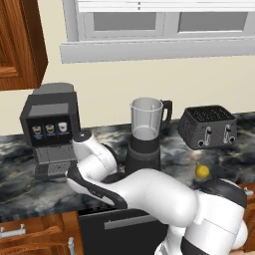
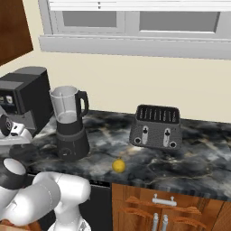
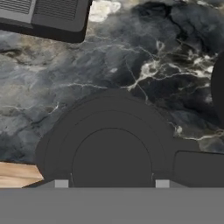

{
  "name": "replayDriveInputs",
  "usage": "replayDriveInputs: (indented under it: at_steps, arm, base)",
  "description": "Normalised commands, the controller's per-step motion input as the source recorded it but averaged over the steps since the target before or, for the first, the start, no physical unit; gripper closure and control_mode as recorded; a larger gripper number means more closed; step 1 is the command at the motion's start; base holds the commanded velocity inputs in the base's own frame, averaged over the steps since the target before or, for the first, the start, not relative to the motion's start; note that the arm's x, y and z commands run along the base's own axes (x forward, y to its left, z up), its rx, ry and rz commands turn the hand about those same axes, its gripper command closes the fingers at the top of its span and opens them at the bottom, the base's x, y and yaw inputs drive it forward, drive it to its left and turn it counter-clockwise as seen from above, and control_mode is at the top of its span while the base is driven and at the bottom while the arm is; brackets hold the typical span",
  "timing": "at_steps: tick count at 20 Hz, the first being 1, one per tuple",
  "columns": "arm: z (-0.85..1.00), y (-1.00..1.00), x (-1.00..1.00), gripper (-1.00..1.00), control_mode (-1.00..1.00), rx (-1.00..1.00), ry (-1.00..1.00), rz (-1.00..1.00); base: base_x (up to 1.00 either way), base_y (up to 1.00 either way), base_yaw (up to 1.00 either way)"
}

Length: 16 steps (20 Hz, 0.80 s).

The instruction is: Open the blender lid, put the pear in the blender, close the lid, and start the blender.

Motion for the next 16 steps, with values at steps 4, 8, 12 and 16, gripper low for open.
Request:
replayDriveInputs:
  at_steps: [4,8,12,16]
  arm:
    - [-0.24,0.08,0.13,1.00,-1.00,0.04,0.00,0.00]
    - [-0.21,0.01,0.16,1.00,-1.00,0.05,0.00,0.00]
    - [-0.26,0.02,0.22,1.00,-1.00,0.05,0.00,0.00]
    - [-0.29,0.07,0.34,1.00,-1.00,0.03,0.00,0.00]
  base:
    - [0.00,0.00,0.00]
    - [0.00,0.00,0.00]
    - [0.00,0.00,0.00]
    - [0.00,0.00,0.00]
